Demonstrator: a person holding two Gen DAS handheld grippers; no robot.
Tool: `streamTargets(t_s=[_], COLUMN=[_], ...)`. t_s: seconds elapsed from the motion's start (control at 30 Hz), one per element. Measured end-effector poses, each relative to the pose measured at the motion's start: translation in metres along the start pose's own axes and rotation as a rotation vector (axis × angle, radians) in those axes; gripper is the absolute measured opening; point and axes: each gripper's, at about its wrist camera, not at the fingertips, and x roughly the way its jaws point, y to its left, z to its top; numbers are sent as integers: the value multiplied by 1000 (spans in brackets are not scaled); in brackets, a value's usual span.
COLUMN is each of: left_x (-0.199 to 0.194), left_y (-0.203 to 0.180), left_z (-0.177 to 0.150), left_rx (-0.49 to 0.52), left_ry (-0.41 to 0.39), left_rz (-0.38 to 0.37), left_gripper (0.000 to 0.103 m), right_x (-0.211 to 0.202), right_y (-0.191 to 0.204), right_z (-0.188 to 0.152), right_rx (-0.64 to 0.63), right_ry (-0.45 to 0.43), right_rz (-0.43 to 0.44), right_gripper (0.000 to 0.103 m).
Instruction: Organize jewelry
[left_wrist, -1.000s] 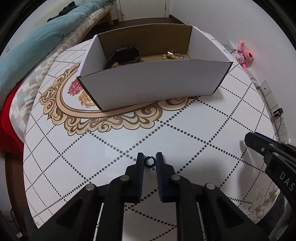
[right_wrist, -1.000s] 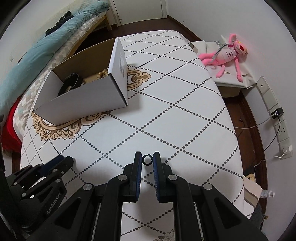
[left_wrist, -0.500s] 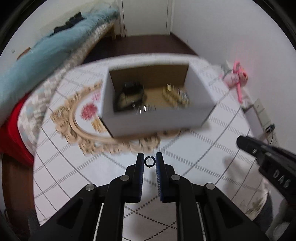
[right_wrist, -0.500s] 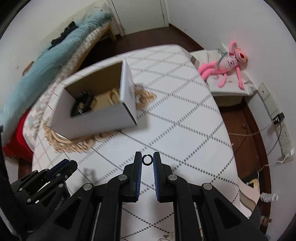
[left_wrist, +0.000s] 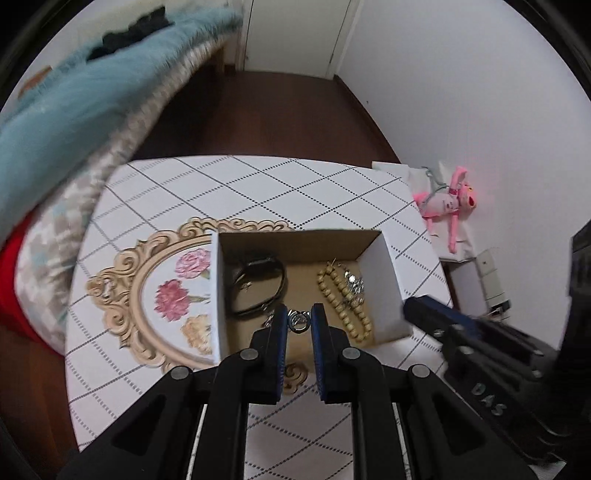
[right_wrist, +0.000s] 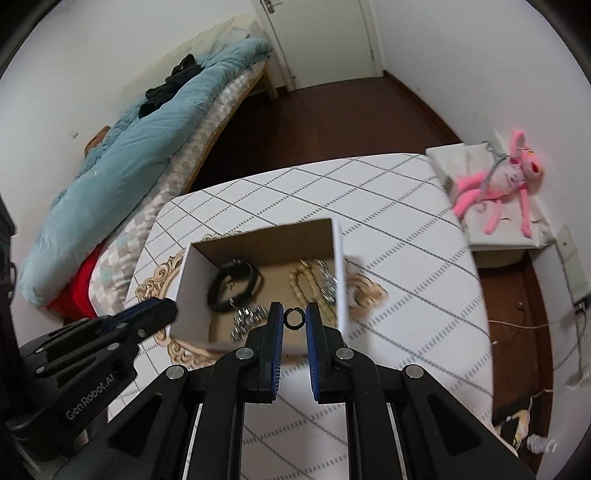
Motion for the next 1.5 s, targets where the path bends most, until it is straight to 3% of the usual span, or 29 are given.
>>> streamTargets(t_s=[0.13, 0.23, 0.27, 0.37, 0.53, 0.63, 0.77, 0.8, 0.9, 1.17, 1.5], left_x=[6, 5, 3, -3, -5, -2, 5, 7, 11, 0, -70], left_y=[9, 18, 20, 26, 32, 32, 32, 32, 34, 32, 10], left_z=[22, 31, 33, 34, 26, 15, -1, -4, -12, -21, -44], left_rx=[-45, -73, -73, -76, -74, -48, -10, -9, -14, -21, -6], left_ry=[35, 35, 22, -4, -11, -14, -11, -8, 6, -9, -131], left_rz=[39, 62, 83, 113, 165, 213, 283, 288, 294, 307, 313], left_gripper=[18, 48, 64, 68, 89, 102, 103, 103, 103, 103, 103], right_x=[32, 47, 51, 53, 47, 43, 38, 37, 38, 35, -34], right_y=[3, 1, 3, 5, 5, 5, 3, 1, -1, -6, 4], right_z=[23, 32, 35, 38, 39, 37, 28, 27, 20, 8, -5], right_rx=[-4, 14, 9, 0, -11, -34, -90, -100, -120, -105, -88], right_ry=[99, 158, 175, 180, 165, 151, 129, 128, 134, 140, 33], right_rz=[31, 61, 64, 63, 14, -64, -220, -249, -304, -319, -302], right_gripper=[14, 14, 17, 31, 33, 51, 92, 97, 98, 101, 101])
